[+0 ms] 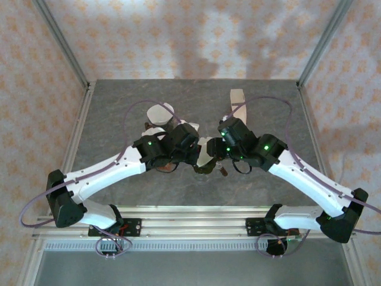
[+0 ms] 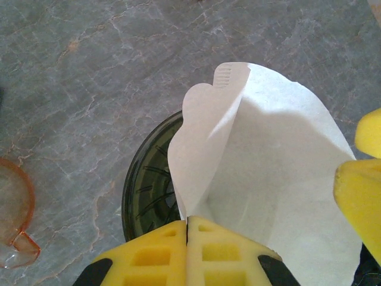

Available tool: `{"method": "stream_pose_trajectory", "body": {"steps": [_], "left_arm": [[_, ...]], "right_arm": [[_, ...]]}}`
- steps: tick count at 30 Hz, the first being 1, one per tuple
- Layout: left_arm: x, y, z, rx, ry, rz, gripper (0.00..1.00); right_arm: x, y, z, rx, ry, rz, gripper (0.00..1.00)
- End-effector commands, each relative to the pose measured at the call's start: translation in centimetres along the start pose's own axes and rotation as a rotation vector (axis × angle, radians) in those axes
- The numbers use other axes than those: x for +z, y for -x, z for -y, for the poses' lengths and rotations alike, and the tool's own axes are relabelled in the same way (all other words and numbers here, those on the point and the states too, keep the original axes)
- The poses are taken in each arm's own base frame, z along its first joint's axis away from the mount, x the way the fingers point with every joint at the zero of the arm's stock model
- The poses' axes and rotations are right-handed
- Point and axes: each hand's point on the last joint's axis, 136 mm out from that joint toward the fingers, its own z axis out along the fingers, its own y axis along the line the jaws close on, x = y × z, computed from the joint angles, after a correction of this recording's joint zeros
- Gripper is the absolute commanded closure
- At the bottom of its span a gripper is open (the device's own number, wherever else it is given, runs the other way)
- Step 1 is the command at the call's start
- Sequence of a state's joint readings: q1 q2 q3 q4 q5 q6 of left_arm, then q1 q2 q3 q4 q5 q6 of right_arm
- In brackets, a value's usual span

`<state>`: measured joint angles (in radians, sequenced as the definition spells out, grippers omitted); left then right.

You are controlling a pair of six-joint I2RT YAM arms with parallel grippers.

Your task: Place the coffee filter in the dripper

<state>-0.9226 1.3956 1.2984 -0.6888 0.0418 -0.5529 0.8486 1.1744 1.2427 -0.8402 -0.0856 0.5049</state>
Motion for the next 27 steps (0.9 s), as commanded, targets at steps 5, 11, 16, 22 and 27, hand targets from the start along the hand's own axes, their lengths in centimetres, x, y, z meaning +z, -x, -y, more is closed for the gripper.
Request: {"method": "stream_pose_trajectory", "body": {"steps": [5,11,16,22,27], "left_arm": [[-0.6,0.7,0.1,-0.025,-0.021,0.039,1.0],[-0.5,0.6,-0.1,-0.026,-0.02,0.038,1.0],[-0.4,0.5,-0.3,-0.031,-0.019,0.037,1.0],[-0.3,0.4,-0.5,-0.036,-0.019,0.037,0.96],[-0.4,0.1,-0.9,-0.041,-0.012,0.039,0.81]], "right_arm": [[-1.7,0.7,1.0,0.038,-0.026,0.068,0.48],[-0.4,-1.3,1.6,0.029,-0.065,-0.031,0.48],[0.5,-1.8,1.7,0.019,-0.066,-0.054,0.52],[1.3,-2.0,1.6,-0.022,-0.091,-0.091,0.7],[1.7,-2.1,1.9,-0.048,-0.115,-0.102,0.83]]}}
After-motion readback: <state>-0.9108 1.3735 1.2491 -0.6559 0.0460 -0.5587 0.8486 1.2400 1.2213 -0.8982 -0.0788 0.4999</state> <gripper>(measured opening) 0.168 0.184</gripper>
